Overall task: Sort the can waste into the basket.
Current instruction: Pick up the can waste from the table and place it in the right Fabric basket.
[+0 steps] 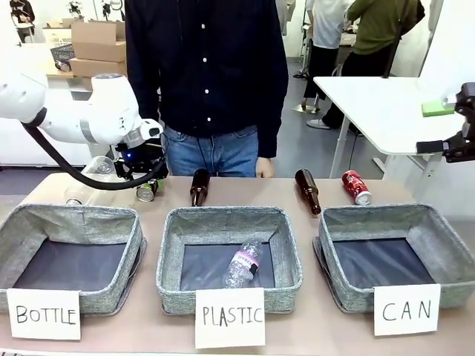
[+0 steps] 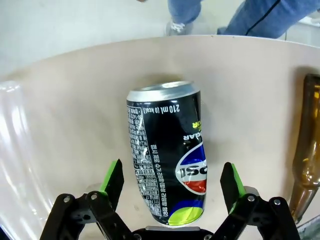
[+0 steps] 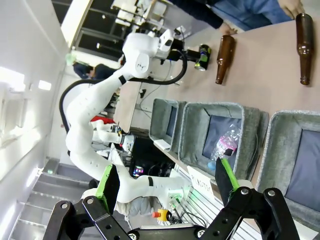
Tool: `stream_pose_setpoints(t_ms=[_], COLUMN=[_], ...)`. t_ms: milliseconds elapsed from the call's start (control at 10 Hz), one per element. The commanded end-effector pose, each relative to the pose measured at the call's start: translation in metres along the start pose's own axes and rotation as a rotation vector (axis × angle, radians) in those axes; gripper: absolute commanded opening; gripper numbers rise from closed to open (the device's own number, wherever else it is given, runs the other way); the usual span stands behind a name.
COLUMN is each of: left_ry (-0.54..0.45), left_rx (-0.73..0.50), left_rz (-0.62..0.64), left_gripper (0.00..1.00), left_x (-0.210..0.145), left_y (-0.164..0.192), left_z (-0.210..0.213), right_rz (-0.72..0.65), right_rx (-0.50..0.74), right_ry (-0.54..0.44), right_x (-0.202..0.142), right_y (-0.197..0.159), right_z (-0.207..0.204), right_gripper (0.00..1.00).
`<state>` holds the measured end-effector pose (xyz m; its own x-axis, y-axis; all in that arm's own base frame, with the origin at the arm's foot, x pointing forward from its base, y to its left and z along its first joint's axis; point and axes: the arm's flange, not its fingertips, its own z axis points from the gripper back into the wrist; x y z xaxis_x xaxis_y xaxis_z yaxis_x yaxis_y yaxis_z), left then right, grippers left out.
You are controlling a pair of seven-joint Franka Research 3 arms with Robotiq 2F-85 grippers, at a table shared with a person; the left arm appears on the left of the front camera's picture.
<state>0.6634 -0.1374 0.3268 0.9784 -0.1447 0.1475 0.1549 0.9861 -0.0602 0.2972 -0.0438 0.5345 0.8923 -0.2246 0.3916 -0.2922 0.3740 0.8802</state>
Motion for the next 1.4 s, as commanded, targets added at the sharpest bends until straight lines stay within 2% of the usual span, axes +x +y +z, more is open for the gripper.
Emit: stream_pose_setpoints(t_ms=[0, 100, 200, 300, 400, 500, 1100, 1200, 1300], left_ry=[-0.034, -0.031, -0.027, -0.027, -0.023, -0.021, -0.016, -0.008, -0.012], left_rx=[0.057, 0.056, 0.065, 0.067, 0.069, 0.066, 0.079, 0.063, 0.073], left_rz=[0.048, 0.052, 0.052, 0.052, 0.049, 0.043, 0.062, 0.062, 0.067], left_gripper=[0.81, 0.81, 0.62, 0.76, 0.43, 0.67, 0.67, 0.48, 0.48], left_x=[0.005, 0.005, 0.004, 0.003, 0.003, 0.003, 0.001, -0.001, -0.001], left_y=[0.000, 0.001, 0.001, 0.001, 0.002, 0.002, 0.003, 0.002, 0.003], left_z=[-0.002, -0.004, -0.006, -0.007, -0.007, -0.006, 0.005, 0.007, 0.007], right_rz=[0.026, 0.026, 0.026, 0.026, 0.026, 0.026, 0.026, 0.026, 0.026], right_rx=[0.019, 0.019, 0.019, 0.019, 0.019, 0.019, 0.019, 0.019, 0.019], right_ry=[-0.010, -0.010, -0.010, -0.010, -0.010, -0.010, -0.010, -0.010, -0.010], right_x=[0.004, 0.004, 0.004, 0.004, 0.004, 0.004, 0.004, 0.004, 0.004], right_y=[0.000, 0.000, 0.000, 0.000, 0.000, 0.000, 0.000, 0.000, 0.000], right_z=[-0.002, -0.002, -0.002, -0.002, -0.002, -0.002, -0.002, -0.002, -0.002], right_gripper=[1.00, 1.00, 1.00, 1.00, 1.00, 1.00, 1.00, 1.00, 1.00])
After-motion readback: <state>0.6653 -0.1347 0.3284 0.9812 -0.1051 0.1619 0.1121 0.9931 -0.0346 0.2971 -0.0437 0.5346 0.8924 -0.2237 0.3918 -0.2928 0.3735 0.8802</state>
